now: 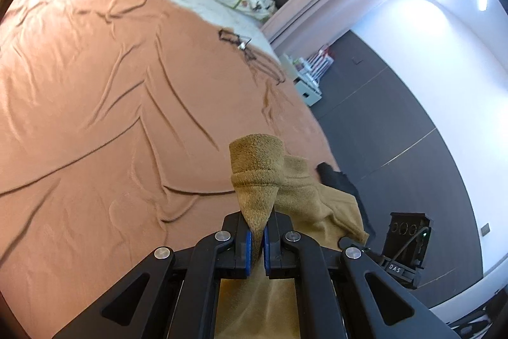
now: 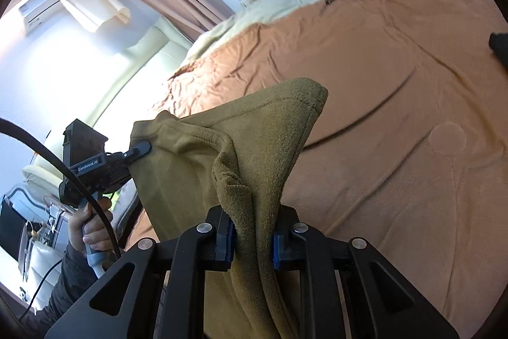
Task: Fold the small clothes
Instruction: 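Lift the folded shirt with both grippers and carry it toward the black garment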
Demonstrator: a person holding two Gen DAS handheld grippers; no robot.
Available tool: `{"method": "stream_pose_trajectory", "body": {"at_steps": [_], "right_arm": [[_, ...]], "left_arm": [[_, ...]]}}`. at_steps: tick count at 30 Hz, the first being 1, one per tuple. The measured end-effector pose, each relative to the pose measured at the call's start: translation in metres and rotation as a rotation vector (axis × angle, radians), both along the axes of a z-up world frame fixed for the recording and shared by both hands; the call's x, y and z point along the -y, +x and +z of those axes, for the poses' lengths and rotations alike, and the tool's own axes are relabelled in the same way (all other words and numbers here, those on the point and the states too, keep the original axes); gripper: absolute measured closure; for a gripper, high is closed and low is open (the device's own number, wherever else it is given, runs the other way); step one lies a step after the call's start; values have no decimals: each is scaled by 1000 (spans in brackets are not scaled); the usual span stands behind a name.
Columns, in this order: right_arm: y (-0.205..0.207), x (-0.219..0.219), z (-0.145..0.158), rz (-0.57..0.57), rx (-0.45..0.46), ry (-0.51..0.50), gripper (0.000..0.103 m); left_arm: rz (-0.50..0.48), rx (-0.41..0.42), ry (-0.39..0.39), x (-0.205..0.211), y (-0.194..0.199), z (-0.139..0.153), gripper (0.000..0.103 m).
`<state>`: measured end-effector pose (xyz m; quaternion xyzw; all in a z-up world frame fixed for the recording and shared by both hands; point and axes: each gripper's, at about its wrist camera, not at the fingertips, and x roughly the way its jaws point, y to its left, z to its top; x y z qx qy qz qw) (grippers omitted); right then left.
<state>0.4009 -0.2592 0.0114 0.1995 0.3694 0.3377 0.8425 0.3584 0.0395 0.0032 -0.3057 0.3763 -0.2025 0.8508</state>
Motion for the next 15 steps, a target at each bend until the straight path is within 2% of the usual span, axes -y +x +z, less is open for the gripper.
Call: {"method": "stream_pose_trajectory", "body": {"at_steps": [7,15], "right_arm": [[-52,22,15,12,78,7,90],[-111,37,48,2,187,-26,90]], "left_arm": [[11,72,4,8,-43,37,98],[18,150,-7,15,-85,73,98]]}}
